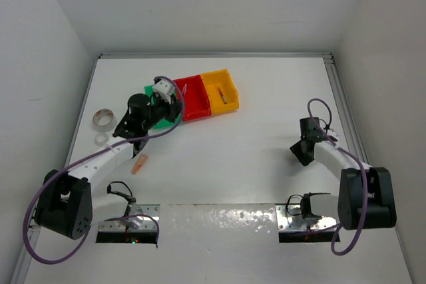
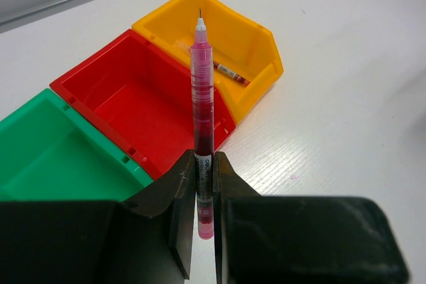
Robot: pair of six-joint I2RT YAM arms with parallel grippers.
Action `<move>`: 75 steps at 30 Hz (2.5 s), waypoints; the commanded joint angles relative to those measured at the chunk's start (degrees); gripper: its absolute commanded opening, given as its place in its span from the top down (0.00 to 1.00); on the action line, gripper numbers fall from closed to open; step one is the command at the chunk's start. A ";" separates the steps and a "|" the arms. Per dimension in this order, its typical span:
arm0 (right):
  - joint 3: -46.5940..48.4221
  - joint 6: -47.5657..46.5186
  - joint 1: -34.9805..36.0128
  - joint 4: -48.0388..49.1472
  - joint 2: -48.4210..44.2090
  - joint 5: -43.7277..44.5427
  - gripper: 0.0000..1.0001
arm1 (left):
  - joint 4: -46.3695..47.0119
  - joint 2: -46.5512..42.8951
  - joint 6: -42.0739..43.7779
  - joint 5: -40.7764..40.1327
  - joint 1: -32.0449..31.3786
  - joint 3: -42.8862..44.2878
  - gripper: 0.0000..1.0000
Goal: Sort the stationery into containers
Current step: Pick up the pen cap from the center of the board, then place the pen cap at the center of the board.
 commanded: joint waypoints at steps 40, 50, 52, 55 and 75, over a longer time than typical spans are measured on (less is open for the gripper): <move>25.46 -39.64 26.84 60.44 0.40 -35.95 1.00 | 5.25 1.01 -1.58 22.51 -2.81 5.30 1.00; 28.45 -47.80 31.49 58.54 3.58 -37.54 1.00 | 7.89 1.89 -2.28 22.16 -2.81 5.48 1.00; 28.54 -52.63 31.85 54.15 2.96 -37.45 1.00 | 7.45 1.89 -2.28 22.16 -2.46 5.48 1.00; 28.19 -57.47 31.76 48.79 1.12 -37.10 1.00 | 6.84 1.89 -1.93 22.25 -2.28 5.57 1.00; 18.91 -81.29 30.00 -7.23 4.19 -20.24 1.00 | 3.32 0.57 1.06 19.09 -1.05 5.13 1.00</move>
